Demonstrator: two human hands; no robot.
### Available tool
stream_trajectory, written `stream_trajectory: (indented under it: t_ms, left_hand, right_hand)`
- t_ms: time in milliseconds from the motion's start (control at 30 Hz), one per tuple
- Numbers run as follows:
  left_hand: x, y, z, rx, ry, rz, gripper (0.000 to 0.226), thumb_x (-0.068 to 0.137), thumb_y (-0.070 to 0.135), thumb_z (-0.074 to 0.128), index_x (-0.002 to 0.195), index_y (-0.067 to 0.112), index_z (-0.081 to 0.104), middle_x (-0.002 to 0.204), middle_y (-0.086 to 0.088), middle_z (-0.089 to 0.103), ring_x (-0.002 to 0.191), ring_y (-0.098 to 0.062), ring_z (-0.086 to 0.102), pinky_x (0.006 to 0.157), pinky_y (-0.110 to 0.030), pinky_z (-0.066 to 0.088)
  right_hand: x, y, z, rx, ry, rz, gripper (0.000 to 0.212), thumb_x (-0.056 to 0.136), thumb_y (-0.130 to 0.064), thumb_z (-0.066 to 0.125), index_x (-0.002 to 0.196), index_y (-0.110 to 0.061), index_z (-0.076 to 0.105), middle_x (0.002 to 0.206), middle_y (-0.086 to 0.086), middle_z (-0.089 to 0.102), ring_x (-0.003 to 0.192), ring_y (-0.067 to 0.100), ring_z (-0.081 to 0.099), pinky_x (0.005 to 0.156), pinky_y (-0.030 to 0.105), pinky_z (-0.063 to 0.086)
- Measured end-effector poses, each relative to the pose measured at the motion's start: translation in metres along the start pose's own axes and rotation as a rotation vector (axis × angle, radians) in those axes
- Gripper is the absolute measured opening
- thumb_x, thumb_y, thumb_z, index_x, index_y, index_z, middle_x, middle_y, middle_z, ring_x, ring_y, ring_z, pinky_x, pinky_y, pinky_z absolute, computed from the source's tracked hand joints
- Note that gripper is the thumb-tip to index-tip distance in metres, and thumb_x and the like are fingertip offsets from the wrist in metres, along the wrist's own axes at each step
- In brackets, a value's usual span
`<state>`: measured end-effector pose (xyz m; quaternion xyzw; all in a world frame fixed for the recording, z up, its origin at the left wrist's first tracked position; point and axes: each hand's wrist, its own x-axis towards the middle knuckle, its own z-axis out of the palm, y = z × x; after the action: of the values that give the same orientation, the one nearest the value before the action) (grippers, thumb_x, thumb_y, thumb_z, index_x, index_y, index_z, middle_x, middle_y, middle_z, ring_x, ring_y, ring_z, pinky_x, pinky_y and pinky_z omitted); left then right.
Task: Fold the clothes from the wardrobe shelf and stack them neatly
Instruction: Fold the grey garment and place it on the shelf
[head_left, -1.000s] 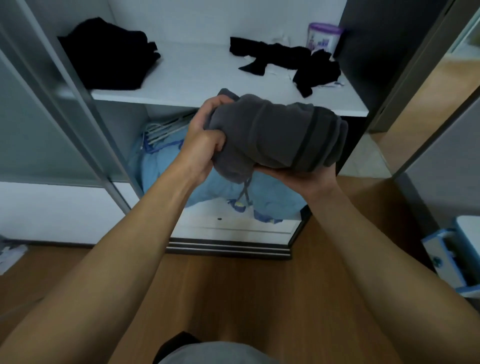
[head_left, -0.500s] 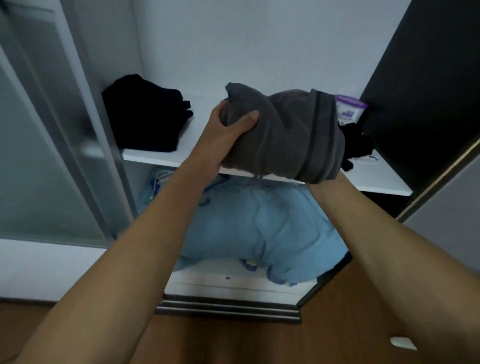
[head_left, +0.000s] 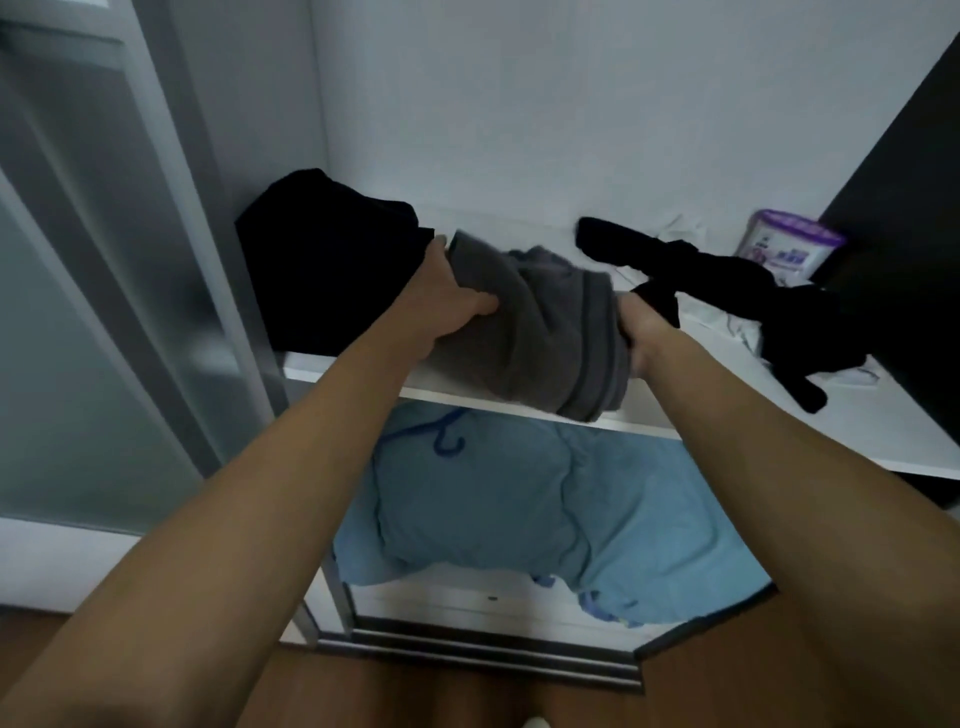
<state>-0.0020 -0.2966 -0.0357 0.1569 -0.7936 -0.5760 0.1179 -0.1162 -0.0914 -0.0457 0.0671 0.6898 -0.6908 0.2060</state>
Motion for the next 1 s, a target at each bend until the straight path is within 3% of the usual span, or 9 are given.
stream_trajectory:
  t_ms: [200,300,433,533,600,733,800,900,1000]
  left_hand:
    - [0.025,-0.013,0.021,0.019,0.039,-0.114,0.107,0.068,0.058,0.082,0.151,0.013,0.032,0.147,-0.005,0.047,0.109,-0.016,0.048,0.088,-0.030,0.037]
    - [0.032,-0.012,0.026,0.145,0.039,-0.052,0.091,0.073,0.049,0.083,0.143,0.010,0.042,0.140,-0.007,0.053,0.105,-0.013,0.049,0.086,-0.028,0.037]
    - [0.049,-0.008,0.022,0.140,0.124,0.096,0.046,0.082,0.033,0.078,0.120,0.014,0.061,0.107,0.002,0.065,0.089,-0.005,0.060,0.071,-0.016,0.045]
    - [0.066,0.008,0.019,-0.024,0.256,0.166,0.020,0.083,0.032,0.076,0.096,0.031,0.061,0.093,0.012,0.066,0.075,0.008,0.063,0.062,-0.009,0.049]
    - [0.081,0.013,0.022,-0.037,0.310,0.137,0.020,0.085,0.030,0.075,0.100,0.028,0.062,0.097,0.009,0.068,0.087,-0.003,0.067,0.069,-0.017,0.053]
    - [0.098,0.000,0.036,0.633,0.185,-0.123,0.053,0.089,0.027,0.068,0.136,0.014,0.046,0.136,-0.011,0.050,0.122,-0.032,0.052,0.098,-0.042,0.047]
    - [0.094,-0.011,0.045,0.767,0.245,-0.055,0.064,0.090,0.018,0.064,0.147,0.018,0.036,0.151,-0.012,0.034,0.133,-0.034,0.040,0.106,-0.048,0.040]
    - [0.089,-0.011,0.049,0.841,0.329,0.378,0.051,0.089,0.013,0.058,0.139,0.021,0.050,0.145,-0.006,0.045,0.131,-0.029,0.043,0.102,-0.044,0.037]
    - [0.085,-0.011,0.052,1.015,0.140,0.299,0.030,0.096,0.038,0.047,0.120,0.026,0.062,0.130,-0.001,0.059,0.119,-0.025,0.053,0.098,-0.042,0.037]
  right_hand:
    - [0.017,0.007,-0.021,-0.452,0.012,-0.073,0.047,0.084,-0.059,0.063,0.097,-0.014,0.068,0.091,0.002,0.069,0.077,0.019,0.063,0.061,0.028,0.047]
    - [0.021,0.009,-0.015,-0.665,-0.058,-0.109,0.042,0.078,-0.047,0.077,0.100,-0.013,0.065,0.095,0.002,0.069,0.078,0.016,0.063,0.061,0.026,0.050]
    - [0.033,0.000,-0.015,-0.369,-0.081,-0.323,0.012,0.082,-0.015,0.077,0.092,-0.019,0.071,0.095,0.000,0.075,0.077,0.009,0.072,0.058,0.018,0.055]
    - [0.049,-0.030,-0.018,-0.180,-0.040,-0.522,0.013,0.084,-0.018,0.075,0.096,-0.023,0.070,0.094,-0.005,0.076,0.086,0.010,0.072,0.072,0.022,0.058]
    - [0.070,-0.048,-0.018,-0.156,0.016,-0.546,0.016,0.087,-0.021,0.072,0.101,-0.020,0.067,0.103,0.000,0.073,0.094,0.016,0.070,0.083,0.030,0.058]
    - [0.110,-0.041,-0.012,-0.447,0.047,-0.346,0.048,0.089,-0.017,0.065,0.134,-0.007,0.052,0.136,0.017,0.055,0.115,0.028,0.058,0.089,0.036,0.054]
    - [0.115,-0.023,-0.009,-0.447,0.025,-0.267,0.072,0.088,-0.026,0.067,0.150,-0.017,0.032,0.151,0.013,0.035,0.126,0.027,0.047,0.095,0.033,0.047]
    - [0.115,0.000,0.002,-0.499,-0.099,-0.360,0.077,0.087,-0.032,0.068,0.152,-0.025,0.027,0.153,0.008,0.035,0.123,0.022,0.046,0.094,0.026,0.037]
    - [0.112,0.015,0.023,-0.607,-0.143,-0.436,0.077,0.092,-0.029,0.061,0.156,-0.022,0.019,0.158,0.012,0.024,0.138,0.031,0.038,0.109,0.034,0.034]
